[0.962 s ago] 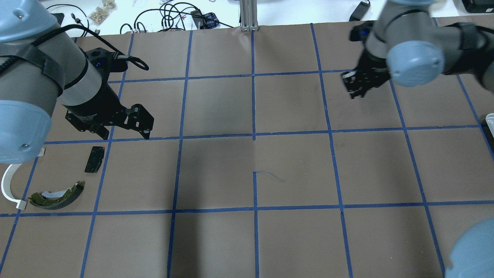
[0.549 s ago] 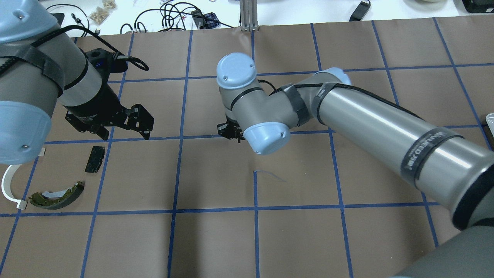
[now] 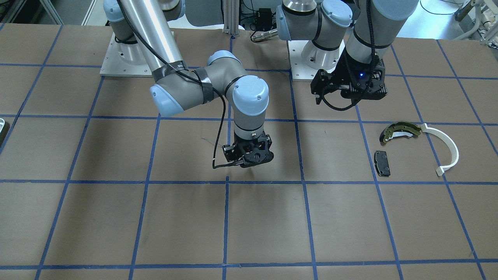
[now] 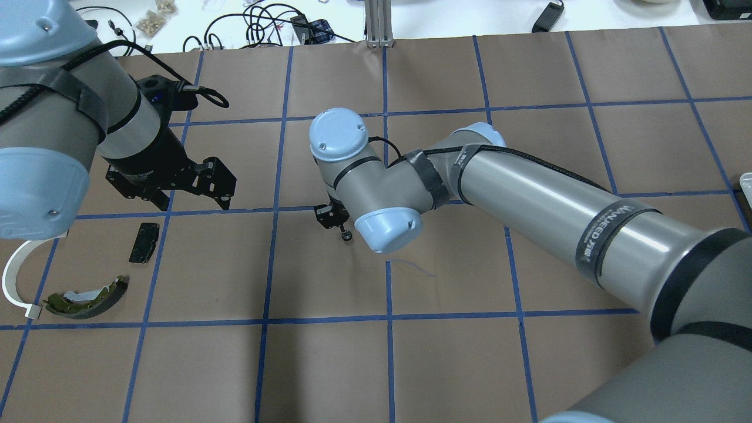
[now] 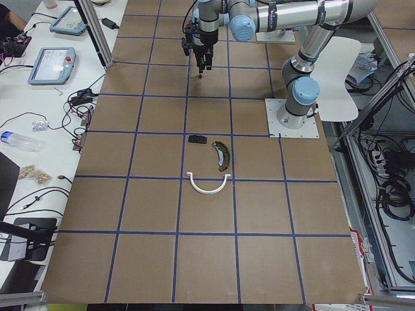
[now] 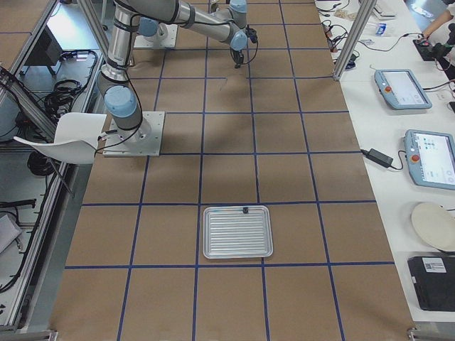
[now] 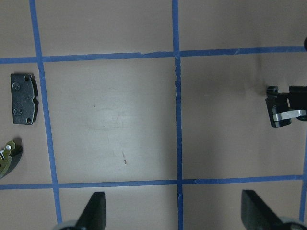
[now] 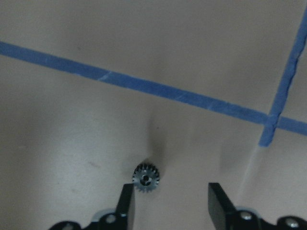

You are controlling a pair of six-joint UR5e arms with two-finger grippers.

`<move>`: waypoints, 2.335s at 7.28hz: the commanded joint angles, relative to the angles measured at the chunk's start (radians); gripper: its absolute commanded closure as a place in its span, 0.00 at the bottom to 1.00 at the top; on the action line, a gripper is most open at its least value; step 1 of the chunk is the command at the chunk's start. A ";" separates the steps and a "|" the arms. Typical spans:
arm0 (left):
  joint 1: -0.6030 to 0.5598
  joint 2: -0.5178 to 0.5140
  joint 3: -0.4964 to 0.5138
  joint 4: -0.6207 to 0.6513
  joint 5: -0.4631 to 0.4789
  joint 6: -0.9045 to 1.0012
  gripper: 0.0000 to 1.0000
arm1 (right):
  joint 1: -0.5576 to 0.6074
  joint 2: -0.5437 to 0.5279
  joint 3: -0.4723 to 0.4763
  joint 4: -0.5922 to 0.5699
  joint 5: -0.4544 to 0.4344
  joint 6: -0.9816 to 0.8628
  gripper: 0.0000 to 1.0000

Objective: Place bearing gear from tray to pile

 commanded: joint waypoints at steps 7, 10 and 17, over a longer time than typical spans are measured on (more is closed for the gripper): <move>-0.318 -0.307 -0.032 0.328 -0.019 -0.211 0.00 | -0.966 -0.291 0.003 0.426 -0.009 -1.180 0.00; -0.331 -0.427 -0.029 0.448 -0.047 -0.200 0.00 | -1.201 -0.230 0.003 0.299 -0.038 -1.549 0.00; -0.349 -0.539 -0.032 0.509 -0.065 -0.196 0.33 | -1.334 0.040 0.012 -0.027 -0.070 -2.324 0.00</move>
